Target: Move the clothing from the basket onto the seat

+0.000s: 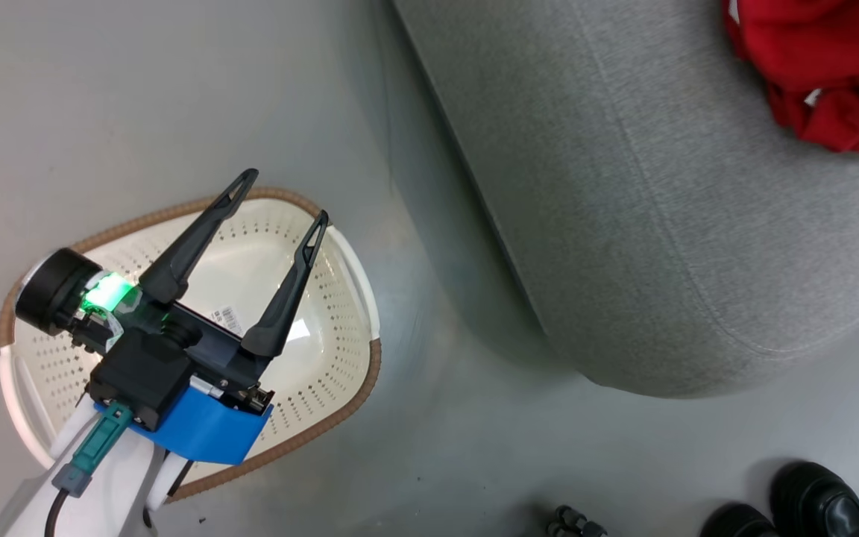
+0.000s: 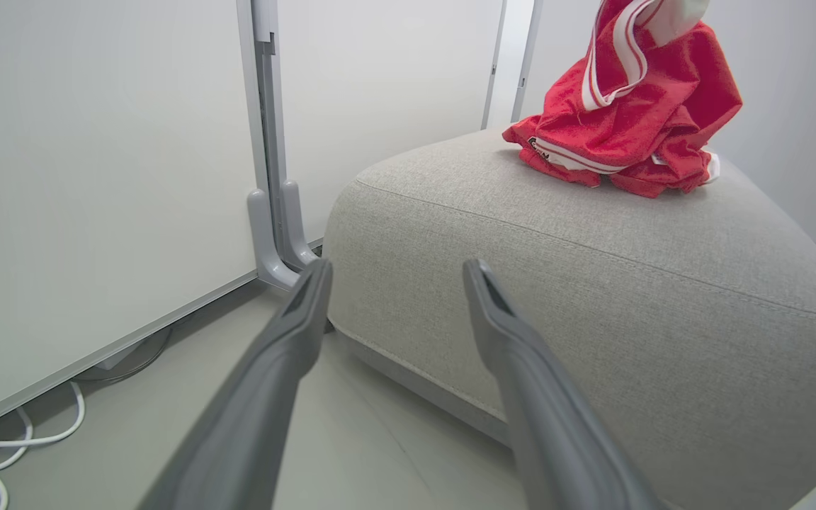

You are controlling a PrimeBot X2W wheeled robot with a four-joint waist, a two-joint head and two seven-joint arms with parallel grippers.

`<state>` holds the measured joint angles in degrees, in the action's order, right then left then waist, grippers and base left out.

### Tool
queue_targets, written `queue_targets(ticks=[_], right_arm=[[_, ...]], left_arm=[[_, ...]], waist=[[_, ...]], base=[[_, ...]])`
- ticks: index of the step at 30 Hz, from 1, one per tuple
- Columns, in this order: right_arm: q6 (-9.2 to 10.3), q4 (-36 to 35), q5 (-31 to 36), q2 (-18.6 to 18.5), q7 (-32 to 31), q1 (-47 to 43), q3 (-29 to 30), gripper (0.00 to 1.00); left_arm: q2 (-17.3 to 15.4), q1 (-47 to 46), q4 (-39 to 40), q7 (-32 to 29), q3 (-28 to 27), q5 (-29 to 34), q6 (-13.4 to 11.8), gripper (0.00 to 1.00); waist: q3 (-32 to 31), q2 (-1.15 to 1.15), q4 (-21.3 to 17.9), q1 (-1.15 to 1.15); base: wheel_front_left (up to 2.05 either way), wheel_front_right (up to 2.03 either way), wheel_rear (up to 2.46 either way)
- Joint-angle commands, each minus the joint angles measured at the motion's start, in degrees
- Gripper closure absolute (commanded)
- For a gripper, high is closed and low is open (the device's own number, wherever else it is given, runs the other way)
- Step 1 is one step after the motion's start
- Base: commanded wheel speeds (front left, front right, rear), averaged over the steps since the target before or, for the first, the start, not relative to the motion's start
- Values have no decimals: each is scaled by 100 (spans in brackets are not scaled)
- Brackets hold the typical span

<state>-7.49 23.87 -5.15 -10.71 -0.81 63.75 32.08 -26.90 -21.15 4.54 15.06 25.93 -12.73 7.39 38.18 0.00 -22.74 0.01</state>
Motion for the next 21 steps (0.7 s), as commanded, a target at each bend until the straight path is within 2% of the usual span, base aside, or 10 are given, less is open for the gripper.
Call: queue_targets(ticks=[1, 5, 14, 15, 17, 18, 19, 21], right_arm=[[-1, 22, 51, 52, 27, -96, 16, 100], [-1, 301, 211, 235, 62, -462, 144, 100], [0, 1146, 604, 215, 219, -622, 452, 100], [0, 1219, 621, 194, 250, -584, 462, 95], [-1, 1336, 656, 177, 308, -522, 463, 55], [-1, 1392, 655, 177, 321, -497, 453, 18], [-1, 1448, 641, 173, 338, -476, 439, 0], [0, 1536, 641, 141, 343, -441, 403, 0]], left_arm=[[-40, -92, 44, 17, -22, 22, 8, 0], [-96, -117, 107, 17, -45, 19, 8, 0], [-94, -166, 85, 17, -116, -5, 8, 0], [-80, -164, 73, 17, -117, -7, 8, 0], [-52, -158, 44, 17, -115, -6, 8, 0], [-38, -160, 29, 17, -110, -6, 8, 0], [-25, -161, 17, 17, -103, -8, 8, 0], [13, -158, -16, 17, -91, -16, 8, 0]], waist=[[205, 0, 118, -1], [346, 0, 213, -1], [424, 0, 367, -1], [414, 0, 373, -1], [385, 0, 376, -1], [369, 0, 375, -1], [353, 0, 373, -1], [310, 0, 366, -1]], base=[[0, 0, 0], [0, 0, 0], [0, 0, 0], [0, 0, 0], [0, 0, 0], [0, 0, 0], [0, 0, 0], [0, 0, 0]])
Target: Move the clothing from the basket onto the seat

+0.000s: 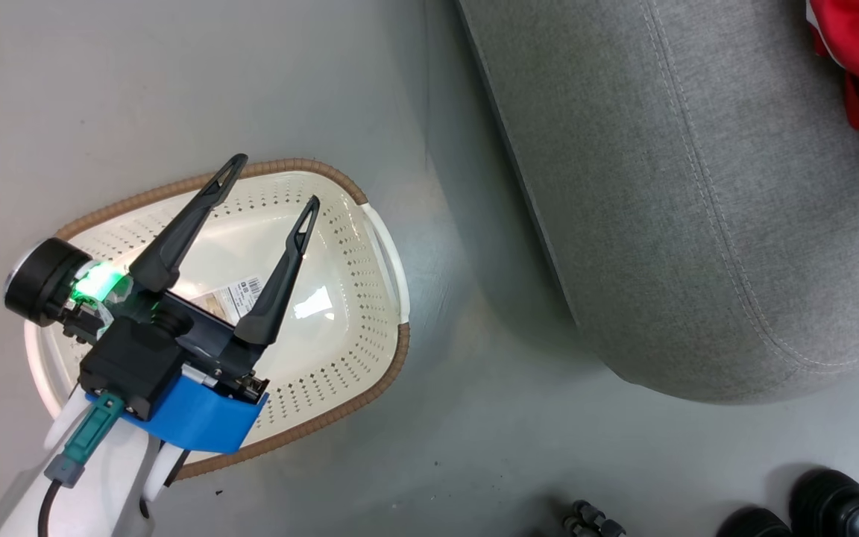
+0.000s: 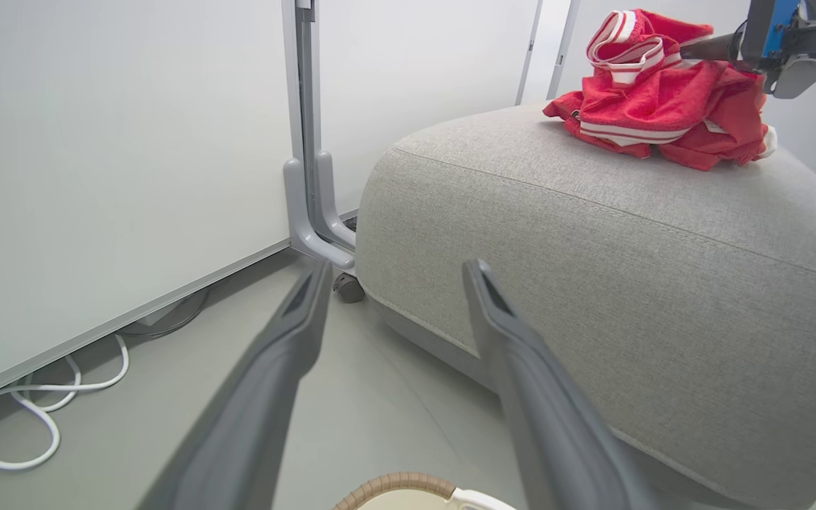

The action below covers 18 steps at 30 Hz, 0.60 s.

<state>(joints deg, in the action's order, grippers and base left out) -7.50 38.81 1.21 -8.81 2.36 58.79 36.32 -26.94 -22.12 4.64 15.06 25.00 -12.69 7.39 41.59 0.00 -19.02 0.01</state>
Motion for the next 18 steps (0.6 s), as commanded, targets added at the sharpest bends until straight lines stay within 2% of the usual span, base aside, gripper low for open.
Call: queue_targets(ticks=[1, 8, 18], right_arm=[[1, 79, 0, -67, 36, 68, -38, 0], [1, 285, -112, -159, 243, -13, -264, 0], [1, 472, -302, -384, 346, -458, -624, 0]], left_arm=[[41, -58, -45, 17, 14, -29, 8, 0], [200, -5, -234, 17, 74, -142, 8, 0], [647, 164, -634, 17, 51, -311, 8, 0]], waist=[[-58, 0, -9, -1], [-366, 0, 7, -1], [-1096, 0, 237, -1]], base=[[0, 0, 0], [0, 0, 0], [0, 0, 0]])
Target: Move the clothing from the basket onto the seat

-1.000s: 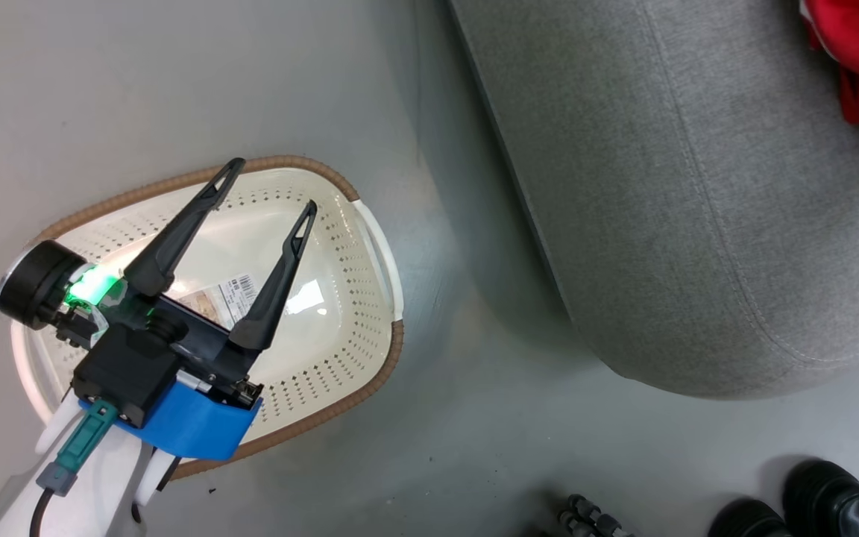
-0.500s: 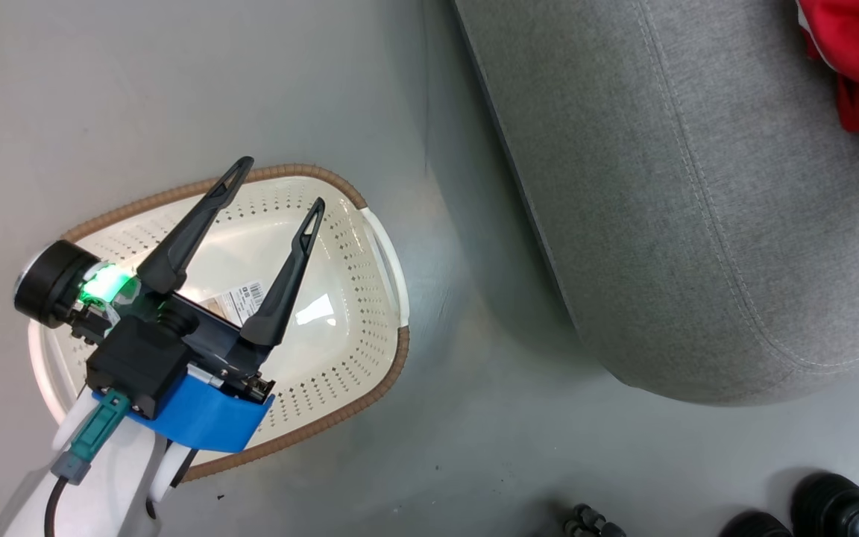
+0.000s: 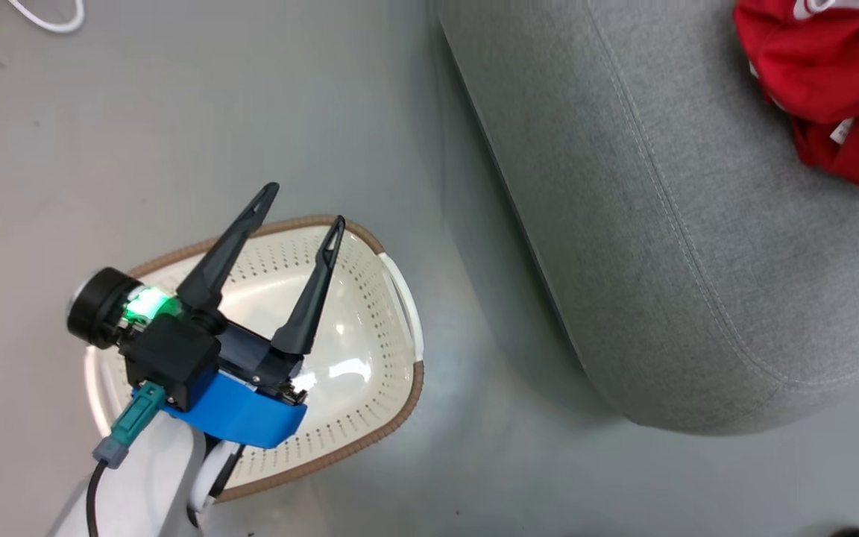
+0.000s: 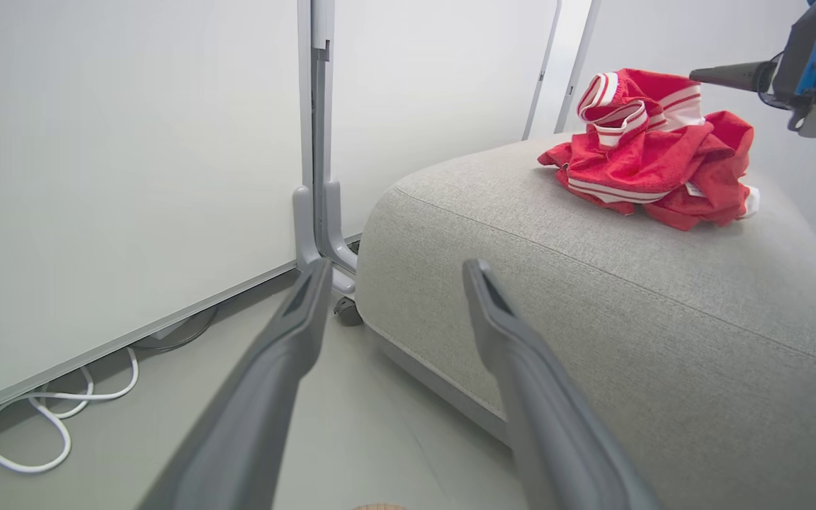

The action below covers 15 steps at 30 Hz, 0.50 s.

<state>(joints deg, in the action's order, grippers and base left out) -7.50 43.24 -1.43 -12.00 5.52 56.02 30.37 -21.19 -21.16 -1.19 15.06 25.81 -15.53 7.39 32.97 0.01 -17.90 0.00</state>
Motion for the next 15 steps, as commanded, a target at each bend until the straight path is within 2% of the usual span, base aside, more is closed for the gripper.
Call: queue_targets(ticks=[1, 15], right_arm=[[0, 39, -74, -85, 37, -230, -87, 0], [1, -131, -336, -375, 132, -1433, -774, 0]], left_arm=[[131, 101, -109, 17, -42, -70, 8, 0], [919, 588, -789, 17, -252, -215, 8, 0]], waist=[[-313, -1, 163, 0], [-1614, -1, 758, 0]], base=[[0, 0, 0], [0, 0, 0]])
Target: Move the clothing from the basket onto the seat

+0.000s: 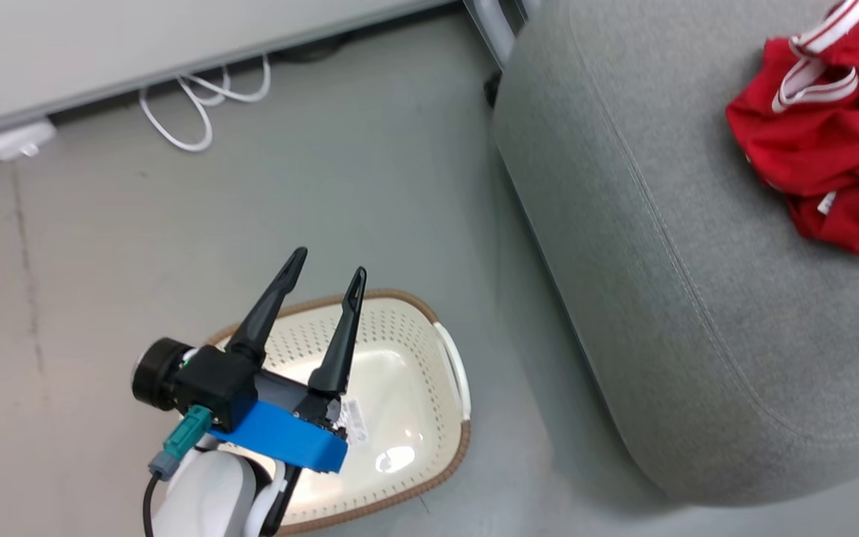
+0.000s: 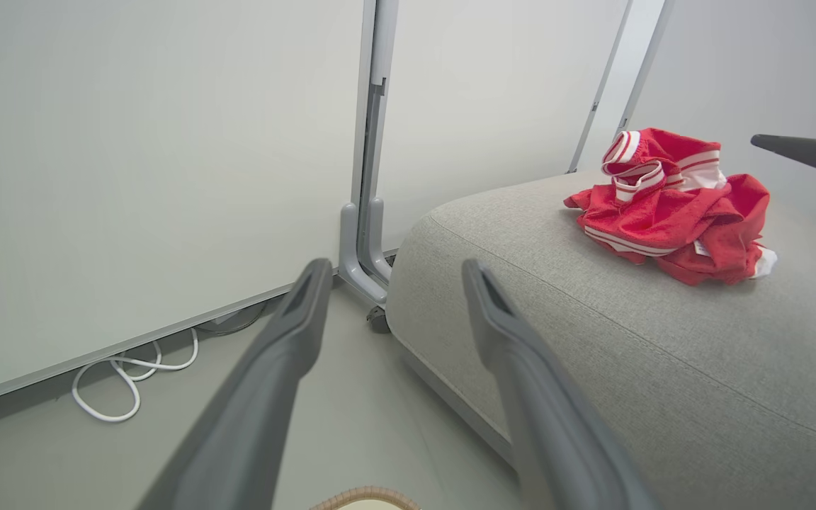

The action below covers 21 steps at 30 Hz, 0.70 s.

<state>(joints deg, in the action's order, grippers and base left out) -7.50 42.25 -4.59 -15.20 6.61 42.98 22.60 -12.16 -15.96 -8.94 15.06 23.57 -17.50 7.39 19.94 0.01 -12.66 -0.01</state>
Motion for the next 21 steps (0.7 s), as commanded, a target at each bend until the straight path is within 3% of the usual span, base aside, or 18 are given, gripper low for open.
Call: queue_targets(ticks=[1, 12, 21], right_arm=[[1, -85, -39, -48, 23, -252, -69, 0], [1, -1011, -301, 139, 38, -1769, -557, 0], [0, -1855, -512, 390, 11, -2946, -825, 0]], left_arm=[[69, 113, -56, 17, -60, -19, 8, 0], [526, 779, -377, 16, -658, -65, 8, 0], [657, 1086, -681, 17, -1181, -23, 8, 0]], waist=[[-403, -1, 281, 1], [-1329, -1, 732, 1], [-1865, -1, 1191, 1]], base=[[0, 0, 0], [0, 0, 0], [0, 0, 0]])
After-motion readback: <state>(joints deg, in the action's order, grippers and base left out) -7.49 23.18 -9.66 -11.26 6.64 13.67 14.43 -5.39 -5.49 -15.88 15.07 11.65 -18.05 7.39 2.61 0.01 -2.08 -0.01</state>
